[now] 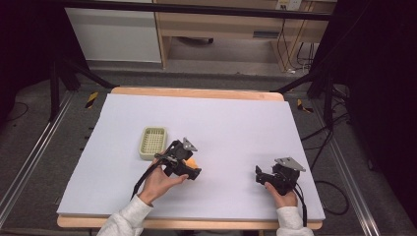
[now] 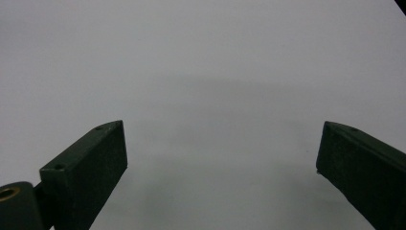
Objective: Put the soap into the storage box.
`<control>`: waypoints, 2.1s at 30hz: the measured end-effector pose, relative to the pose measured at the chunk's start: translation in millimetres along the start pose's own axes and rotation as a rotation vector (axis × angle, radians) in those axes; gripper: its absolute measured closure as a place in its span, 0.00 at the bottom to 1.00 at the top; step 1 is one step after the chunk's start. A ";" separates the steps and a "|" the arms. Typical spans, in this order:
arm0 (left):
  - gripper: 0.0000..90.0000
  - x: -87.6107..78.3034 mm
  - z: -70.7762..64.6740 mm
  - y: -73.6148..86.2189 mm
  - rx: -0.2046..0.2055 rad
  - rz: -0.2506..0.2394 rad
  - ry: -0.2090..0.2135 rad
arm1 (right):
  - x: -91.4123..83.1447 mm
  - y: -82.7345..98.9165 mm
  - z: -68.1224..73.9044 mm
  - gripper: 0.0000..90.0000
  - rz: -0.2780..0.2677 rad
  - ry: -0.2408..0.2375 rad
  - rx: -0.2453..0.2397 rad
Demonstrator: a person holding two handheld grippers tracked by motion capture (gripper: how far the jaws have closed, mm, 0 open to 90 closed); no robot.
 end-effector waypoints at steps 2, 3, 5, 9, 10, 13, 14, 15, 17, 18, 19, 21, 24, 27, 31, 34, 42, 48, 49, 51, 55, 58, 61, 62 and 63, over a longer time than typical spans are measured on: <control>0.31 -5.2 2.4 -1.3 -0.002 -0.012 -0.004 | 0.0 0.0 0.0 0.04 0.000 0.000 0.000; 0.31 -5.2 2.4 -1.3 -0.002 -0.012 -0.004 | 0.0 0.0 0.0 0.04 0.000 0.000 0.000; 0.31 -12.7 5.6 -3.4 -0.013 -0.034 -0.011 | 0.1 0.0 0.0 0.04 0.001 -0.001 0.000; 0.31 -18.8 9.6 -4.4 -0.025 -0.049 -0.017 | 0.0 0.0 0.1 0.04 0.000 0.000 -0.001; 0.31 -22.3 13.4 -4.2 -0.026 -0.049 -0.026 | 0.0 0.0 0.1 0.04 0.000 0.000 -0.001; 0.31 -24.8 17.1 -4.0 -0.040 -0.057 -0.032 | 0.0 0.0 0.1 0.04 0.000 0.000 0.000; 0.31 -25.7 18.6 -3.8 -0.041 -0.056 -0.032 | 0.0 0.0 0.2 0.04 0.000 0.000 0.002; 0.31 -25.9 19.6 -3.7 -0.047 -0.060 -0.035 | 0.1 0.0 0.1 0.04 0.001 -0.001 0.002; 0.31 -26.5 20.9 -3.5 -0.047 -0.059 -0.040 | 0.2 -0.1 0.0 0.04 0.001 -0.001 0.001; 0.31 -28.0 23.4 -3.1 -0.049 -0.057 -0.044 | 0.1 0.0 0.1 0.04 0.001 -0.001 0.001; 0.31 -29.1 25.2 -3.1 -0.048 -0.055 -0.048 | 0.1 0.0 0.1 0.04 0.001 -0.001 0.001; 0.31 -30.2 27.3 -3.4 -0.056 -0.064 -0.052 | 0.1 0.0 0.1 0.04 0.001 -0.001 0.001; 0.31 -33.1 32.0 -2.7 -0.060 -0.059 -0.059 | 0.1 0.0 0.1 0.04 0.001 0.000 0.000; 0.31 -34.6 35.4 -3.1 -0.072 -0.068 -0.064 | -0.1 0.0 0.3 0.04 -0.001 0.001 0.000; 0.32 -45.5 47.7 -3.9 -0.091 -0.082 -0.087 | -0.1 0.0 0.3 0.04 -0.001 -0.001 0.000; 0.33 -54.0 55.6 -4.0 -0.106 -0.101 -0.098 | 0.1 0.0 0.1 0.04 0.001 -0.001 0.000; 0.43 -48.9 72.9 4.5 -0.121 -0.066 -0.141 | -0.4 0.0 0.2 0.04 -0.002 0.002 -0.003; 0.43 -40.1 81.8 10.7 -0.146 -0.048 -0.124 | 0.0 0.2 0.3 0.04 0.005 -0.003 0.007; 0.43 -40.3 84.5 11.3 -0.154 -0.050 -0.129 | 0.1 0.1 0.1 0.04 0.002 -0.001 0.001; 0.43 -41.5 86.4 11.7 -0.157 -0.051 -0.133 | 0.0 0.0 0.3 0.04 0.000 -0.001 0.001; 0.43 -47.7 92.1 13.3 -0.173 -0.061 -0.139 | 0.1 0.1 0.2 0.04 0.002 -0.004 0.001; 0.43 -56.2 98.5 13.3 -0.186 -0.076 -0.156 | 0.0 0.1 0.2 0.04 0.002 -0.002 0.002; 0.43 -59.2 101.7 12.9 -0.193 -0.083 -0.160 | 0.1 0.2 0.3 0.04 0.004 -0.002 0.001; 0.43 -60.9 105.2 12.6 -0.200 -0.086 -0.166 | 0.0 0.2 0.3 0.04 0.005 -0.002 0.002; 0.43 -61.5 107.0 12.6 -0.204 -0.086 -0.171 | 0.0 0.2 0.2 0.04 0.004 -0.002 0.002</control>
Point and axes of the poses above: each handheld gripper's, and its own axes: x roughly forward along the jaws, y roughly out of its underside, z roughly to its left, the point moved 5 cm from there along x, roughly forward along the jaws, and after that the axes turned 4 degrees about y, right-handed, at the moved point
